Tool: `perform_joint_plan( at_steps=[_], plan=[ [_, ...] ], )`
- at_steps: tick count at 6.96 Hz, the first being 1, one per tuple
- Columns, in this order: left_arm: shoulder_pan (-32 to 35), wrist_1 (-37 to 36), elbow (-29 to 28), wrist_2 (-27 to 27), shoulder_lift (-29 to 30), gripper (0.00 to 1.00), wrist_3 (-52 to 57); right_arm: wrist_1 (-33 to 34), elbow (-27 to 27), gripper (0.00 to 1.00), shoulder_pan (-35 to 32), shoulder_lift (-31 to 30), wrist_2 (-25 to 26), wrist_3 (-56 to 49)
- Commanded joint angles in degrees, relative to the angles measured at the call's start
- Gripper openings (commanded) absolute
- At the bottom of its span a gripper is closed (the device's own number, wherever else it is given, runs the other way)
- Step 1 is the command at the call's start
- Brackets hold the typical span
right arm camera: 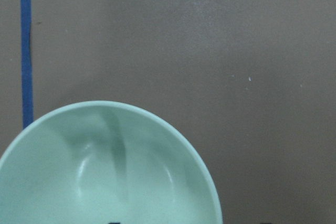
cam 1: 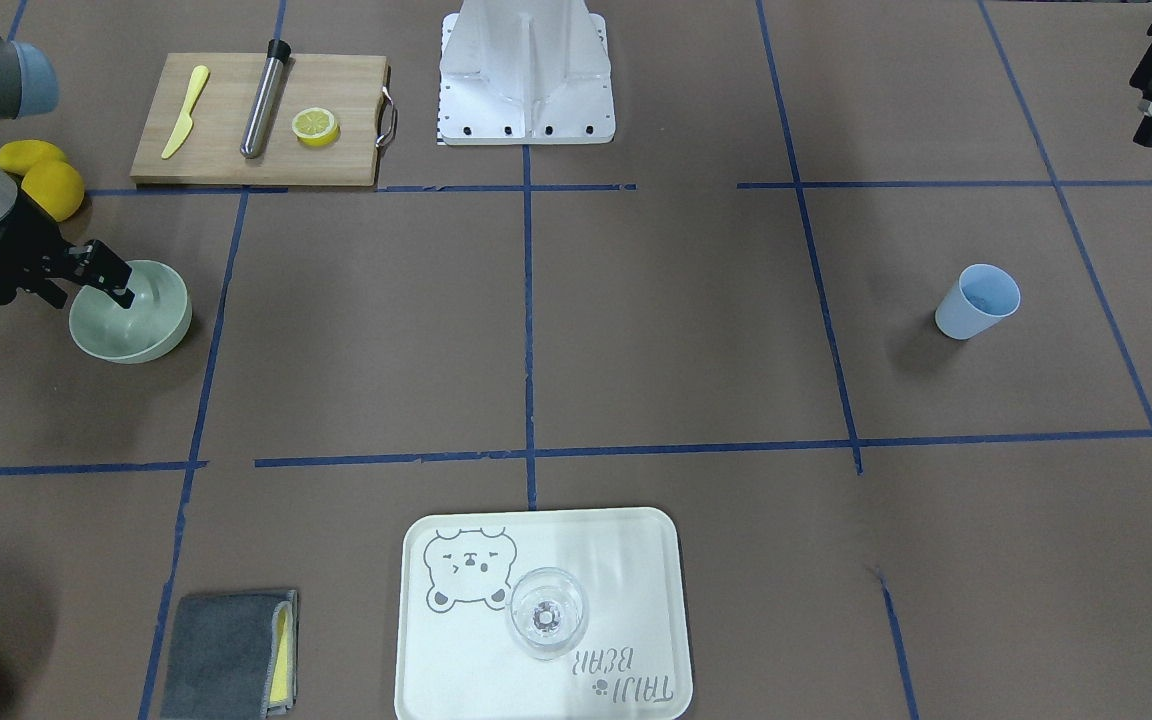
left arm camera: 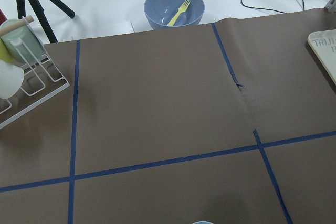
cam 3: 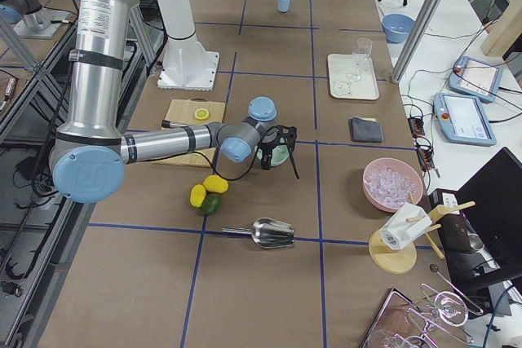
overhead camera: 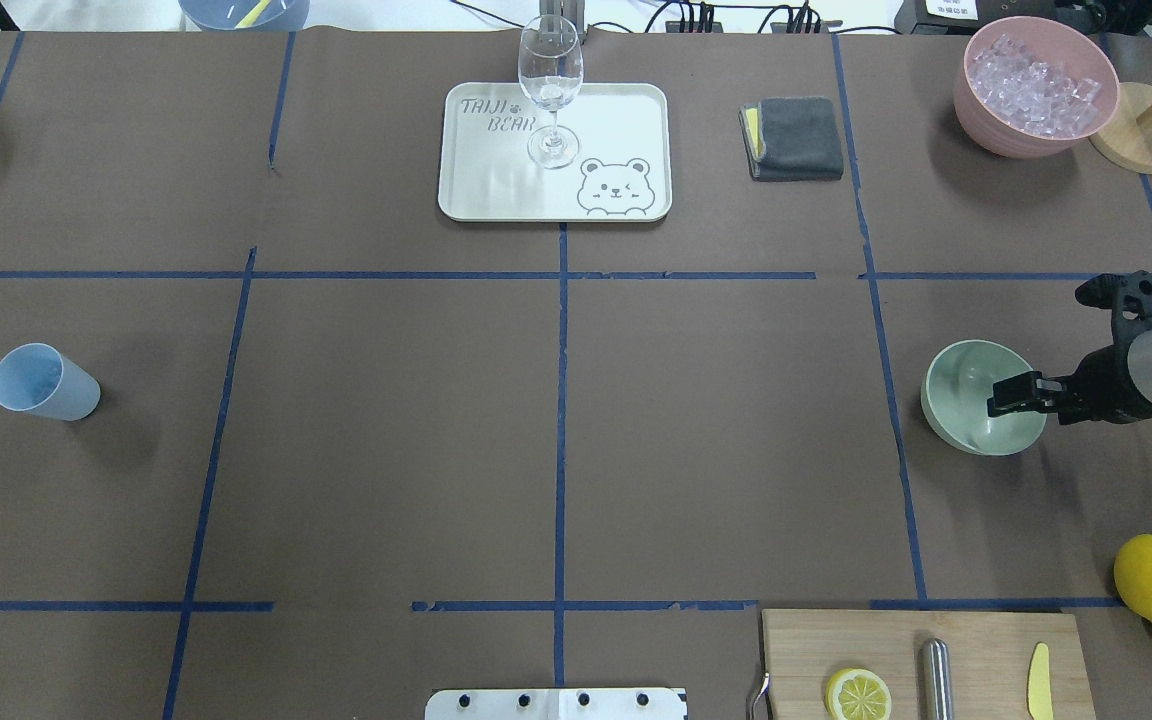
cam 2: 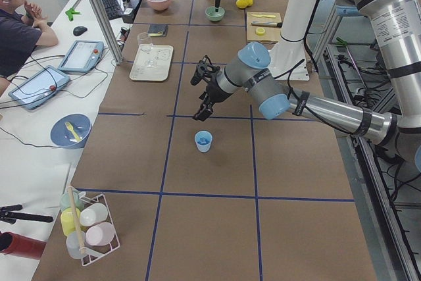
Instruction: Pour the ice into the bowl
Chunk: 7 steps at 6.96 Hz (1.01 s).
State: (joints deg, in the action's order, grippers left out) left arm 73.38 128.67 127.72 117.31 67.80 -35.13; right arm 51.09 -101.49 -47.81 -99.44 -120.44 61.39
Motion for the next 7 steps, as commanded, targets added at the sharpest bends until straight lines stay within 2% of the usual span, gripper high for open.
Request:
perform_joint_plan(
  at_steps=[1, 2, 4, 7],
  plan=[
    [-0.78, 0.44, -0.01, -1.21, -0.03, 1.0, 0.23, -0.03, 0.68, 0.21, 0.0, -0.4, -0.15, -0.05],
    [-0.95, 2.0, -0.1, -1.3, -0.73, 0.98, -0.03, -0.03, 0.42, 0.0, -0.09, -0.4, -0.32, -0.13],
    [-4.97, 4.9, -0.1, -6.37, -1.61, 0.98, -4.03, -0.03, -1.33, 0.0, -0.27, -1.1, -1.02, -0.13],
    [-14.64, 9.82, -0.19, -15.94, -3.19, 0.98, -13.27, 0.49, -5.11, 0.0, -2.37, -2.07, -6.2, -0.05]
  ],
)
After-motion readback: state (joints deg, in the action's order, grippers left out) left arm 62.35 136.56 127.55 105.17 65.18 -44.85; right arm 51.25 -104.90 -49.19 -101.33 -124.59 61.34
